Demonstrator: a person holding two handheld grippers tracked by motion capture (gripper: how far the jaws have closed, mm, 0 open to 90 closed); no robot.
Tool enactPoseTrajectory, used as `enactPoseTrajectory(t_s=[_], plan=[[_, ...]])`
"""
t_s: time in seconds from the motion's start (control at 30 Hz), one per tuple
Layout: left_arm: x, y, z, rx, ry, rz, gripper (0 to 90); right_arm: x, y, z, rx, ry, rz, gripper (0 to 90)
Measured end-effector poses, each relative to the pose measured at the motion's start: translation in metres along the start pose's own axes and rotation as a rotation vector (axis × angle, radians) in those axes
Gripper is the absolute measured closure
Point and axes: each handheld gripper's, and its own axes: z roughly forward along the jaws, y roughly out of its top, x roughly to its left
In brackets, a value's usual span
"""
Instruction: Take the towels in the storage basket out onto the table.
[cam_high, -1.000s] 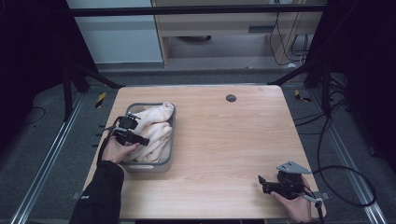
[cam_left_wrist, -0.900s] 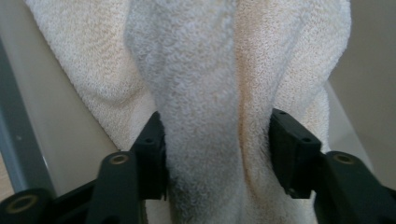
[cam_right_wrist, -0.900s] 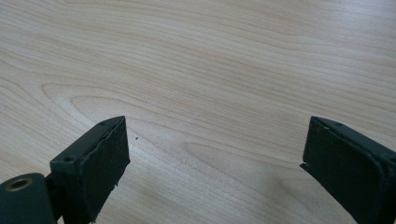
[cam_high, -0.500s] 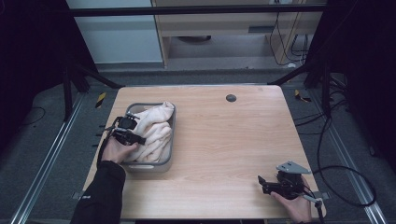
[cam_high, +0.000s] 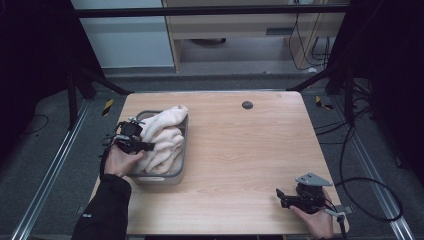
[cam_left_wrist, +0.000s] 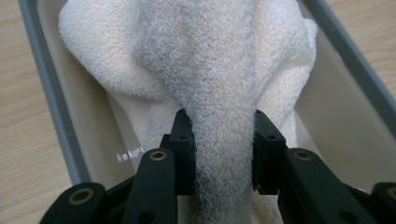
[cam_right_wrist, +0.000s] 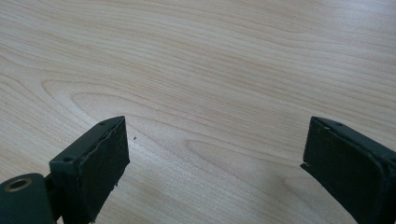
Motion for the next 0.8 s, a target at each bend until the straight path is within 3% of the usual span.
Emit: enactPoseTrajectory(t_s=[0.3, 0.8], plan=[[-0.007, 0.006, -0.030, -0.080, 0.006, 0.020, 67.0, 0.000, 0.000, 0.000, 0.000, 0.000, -0.003, 6.9], [-0.013, 0.022, -0.072, -0.149, 0.019, 0.054, 67.1, 0.000, 0.000, 0.000, -0.001, -0.004, -0.005, 6.8]])
